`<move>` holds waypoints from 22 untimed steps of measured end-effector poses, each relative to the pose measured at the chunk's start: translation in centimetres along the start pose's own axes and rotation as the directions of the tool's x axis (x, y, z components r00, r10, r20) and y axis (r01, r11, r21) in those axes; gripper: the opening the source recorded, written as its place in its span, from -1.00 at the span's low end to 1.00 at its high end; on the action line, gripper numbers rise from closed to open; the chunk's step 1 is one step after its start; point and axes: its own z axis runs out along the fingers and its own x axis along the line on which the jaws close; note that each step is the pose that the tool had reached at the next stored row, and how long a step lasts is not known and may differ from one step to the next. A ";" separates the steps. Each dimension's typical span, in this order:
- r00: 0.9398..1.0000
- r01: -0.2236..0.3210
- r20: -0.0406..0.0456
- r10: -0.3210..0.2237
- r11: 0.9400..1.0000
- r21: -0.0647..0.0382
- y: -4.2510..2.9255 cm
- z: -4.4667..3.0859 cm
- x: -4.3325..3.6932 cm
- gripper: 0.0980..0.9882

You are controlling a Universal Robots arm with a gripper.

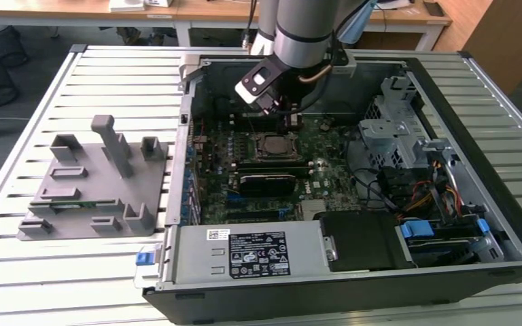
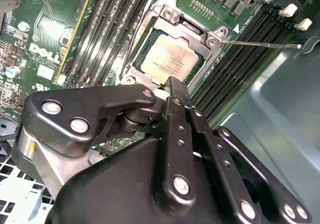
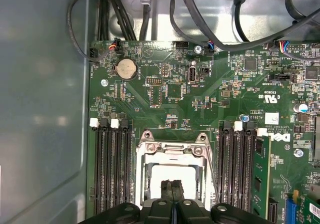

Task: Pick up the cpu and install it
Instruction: 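Install the first cpu locking lever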

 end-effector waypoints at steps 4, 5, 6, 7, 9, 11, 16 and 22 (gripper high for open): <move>1.000 0.000 0.000 0.000 1.000 0.000 0.00 -0.09 0.01 -0.97; 1.000 0.000 0.000 0.000 1.000 0.000 0.00 -0.12 0.01 -0.97; 1.000 0.000 0.000 0.000 1.000 0.000 0.00 -0.15 0.01 -0.97; 1.000 0.000 0.000 0.000 1.000 0.000 0.00 -0.17 0.01 -0.97; 1.000 0.000 0.000 0.000 1.000 0.000 -0.01 -0.23 0.02 -0.97; 1.000 0.000 0.000 0.000 1.000 0.000 -0.01 -0.31 0.02 -0.97; 1.000 0.000 0.000 0.000 1.000 0.000 -0.01 -0.51 0.04 -0.97; 1.000 0.000 0.000 0.000 1.000 0.000 -0.01 -0.70 0.06 -0.97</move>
